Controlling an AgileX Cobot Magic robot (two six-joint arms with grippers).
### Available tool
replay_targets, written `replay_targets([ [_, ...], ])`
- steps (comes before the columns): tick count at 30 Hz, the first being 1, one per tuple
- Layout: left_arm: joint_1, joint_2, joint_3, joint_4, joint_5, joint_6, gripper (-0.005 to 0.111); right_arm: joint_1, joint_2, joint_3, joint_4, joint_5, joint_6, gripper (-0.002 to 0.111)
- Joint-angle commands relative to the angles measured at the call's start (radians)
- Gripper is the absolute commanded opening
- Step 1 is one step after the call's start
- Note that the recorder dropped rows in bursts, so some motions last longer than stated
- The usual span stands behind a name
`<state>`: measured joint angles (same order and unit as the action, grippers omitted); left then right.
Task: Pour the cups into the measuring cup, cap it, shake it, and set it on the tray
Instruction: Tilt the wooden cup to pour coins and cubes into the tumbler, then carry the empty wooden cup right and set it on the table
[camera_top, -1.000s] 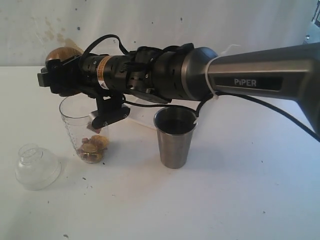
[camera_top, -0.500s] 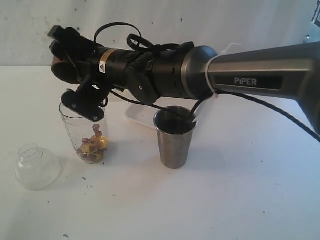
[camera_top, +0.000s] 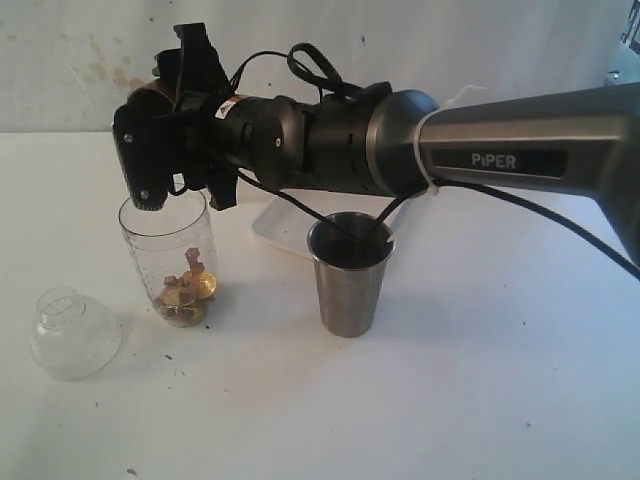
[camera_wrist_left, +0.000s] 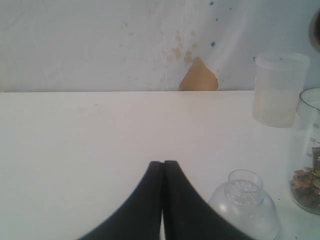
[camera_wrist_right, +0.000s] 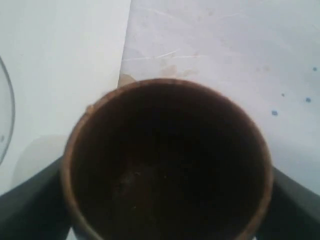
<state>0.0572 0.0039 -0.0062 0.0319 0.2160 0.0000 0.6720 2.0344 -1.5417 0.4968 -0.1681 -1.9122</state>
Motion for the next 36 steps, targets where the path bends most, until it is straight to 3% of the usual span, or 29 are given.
replay_targets([
  [1,-0.001,-0.004,0.006,-0.001,-0.012,0.0,0.0,-0.005,-0.007,-0.008,0.01,-0.014,0.01,0.0],
  [8,-0.001,-0.004,0.006,-0.001,-0.012,0.0,0.0,-0.005,-0.007,-0.008,0.026,-0.016,0.106,0.0],
  [12,-0.001,-0.004,0.006,-0.001,-0.012,0.0,0.0,-0.005,-0.009,-0.008,0.089,-0.204,0.525,0.0],
  [15,-0.001,-0.004,0.006,-0.001,-0.012,0.0,0.0,-0.005,-0.021,-0.008,0.289,-0.417,0.914,0.0],
  [18,-0.001,-0.004,0.006,-0.001,-0.012,0.0,0.0,-0.005,-0.052,-0.008,0.559,-0.508,1.044,0.0],
  [20,-0.001,-0.004,0.006,-0.001,-0.012,0.0,0.0,-0.005,-0.074,-0.008,0.692,-0.511,0.992,0.0],
  [24,-0.001,-0.004,0.006,-0.001,-0.012,0.0,0.0,-0.005,-0.107,-0.006,0.806,-0.565,0.591,0.0],
  [30,-0.001,-0.004,0.006,-0.001,-0.012,0.0,0.0,-0.01,-0.147,-0.004,1.121,-0.842,0.459,0.0],
  [33,-0.001,-0.004,0.006,-0.001,-0.012,0.0,0.0,-0.042,-0.147,-0.004,1.248,-0.815,0.136,0.0],
  [36,-0.001,-0.004,0.006,-0.001,-0.012,0.0,0.0,-0.085,-0.145,0.024,1.248,-0.831,0.015,0.0],
])
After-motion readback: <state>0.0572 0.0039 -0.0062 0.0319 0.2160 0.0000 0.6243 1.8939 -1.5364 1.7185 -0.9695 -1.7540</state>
